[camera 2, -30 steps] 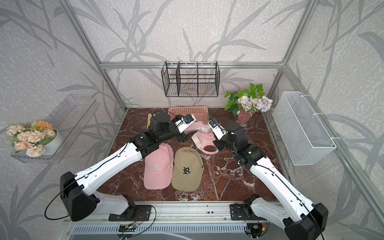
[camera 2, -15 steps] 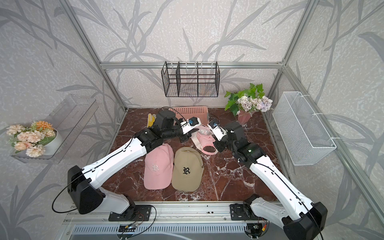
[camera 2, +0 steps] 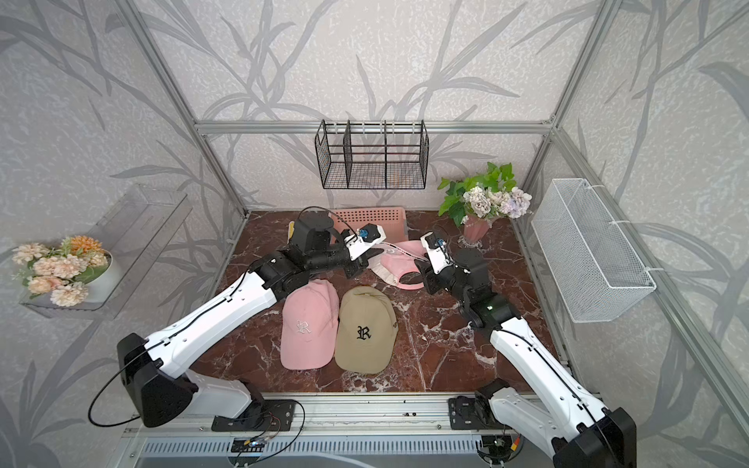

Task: Turn the baseball cap inside out
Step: Turn over the baseball cap.

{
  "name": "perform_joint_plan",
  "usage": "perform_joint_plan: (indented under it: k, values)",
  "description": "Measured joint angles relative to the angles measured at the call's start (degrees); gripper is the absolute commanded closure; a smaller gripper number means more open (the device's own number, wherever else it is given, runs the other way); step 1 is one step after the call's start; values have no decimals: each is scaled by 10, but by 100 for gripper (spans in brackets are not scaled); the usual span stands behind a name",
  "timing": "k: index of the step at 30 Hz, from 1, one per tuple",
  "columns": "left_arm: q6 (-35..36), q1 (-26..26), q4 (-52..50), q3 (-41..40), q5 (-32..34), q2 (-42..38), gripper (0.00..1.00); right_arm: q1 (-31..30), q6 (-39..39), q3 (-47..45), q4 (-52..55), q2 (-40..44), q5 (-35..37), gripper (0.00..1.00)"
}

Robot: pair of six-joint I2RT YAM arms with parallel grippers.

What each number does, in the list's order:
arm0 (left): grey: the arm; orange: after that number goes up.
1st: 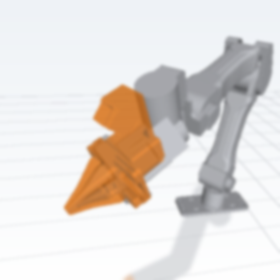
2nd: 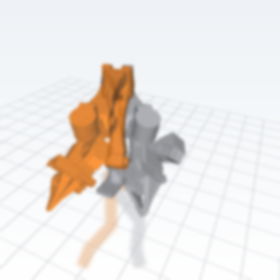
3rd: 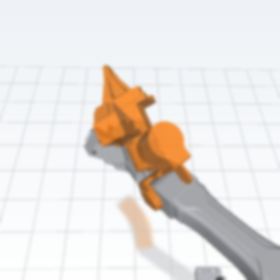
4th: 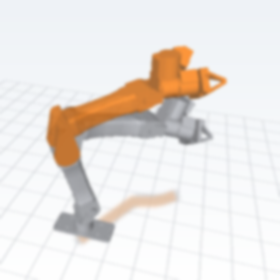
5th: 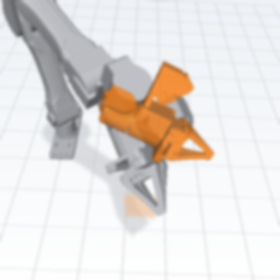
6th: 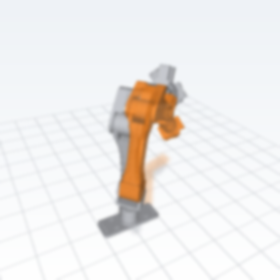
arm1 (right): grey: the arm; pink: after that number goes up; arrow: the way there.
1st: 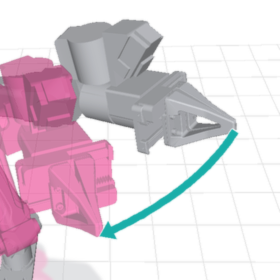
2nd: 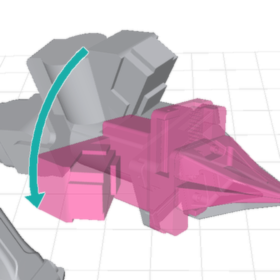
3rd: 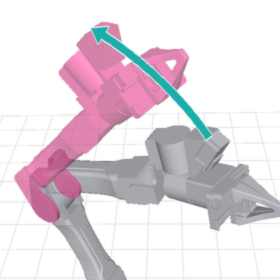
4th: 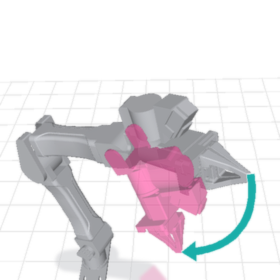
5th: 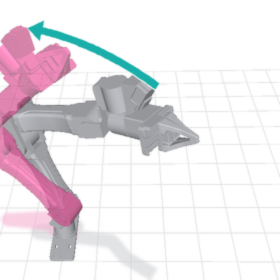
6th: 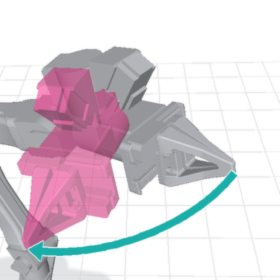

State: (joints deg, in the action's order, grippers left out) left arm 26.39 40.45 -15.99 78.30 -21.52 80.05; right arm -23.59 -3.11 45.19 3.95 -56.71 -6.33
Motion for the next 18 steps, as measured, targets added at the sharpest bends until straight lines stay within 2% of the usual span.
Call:
perform_joint_plan:
  k: [2, 8, 18]
  values:
    - [-5, 0, 0, 3, -5, -5, 100, 0, 6, -18, -18, 2, 25, 68]
    - [-21, 0, -5, 15, -13, -5, 100, 0, 35, -63, -87, 13, 125, 84]
    - [-110, 1, 16, 15, 3, 5, 100, -1, 75, -78, -115, 8, 222, 82]
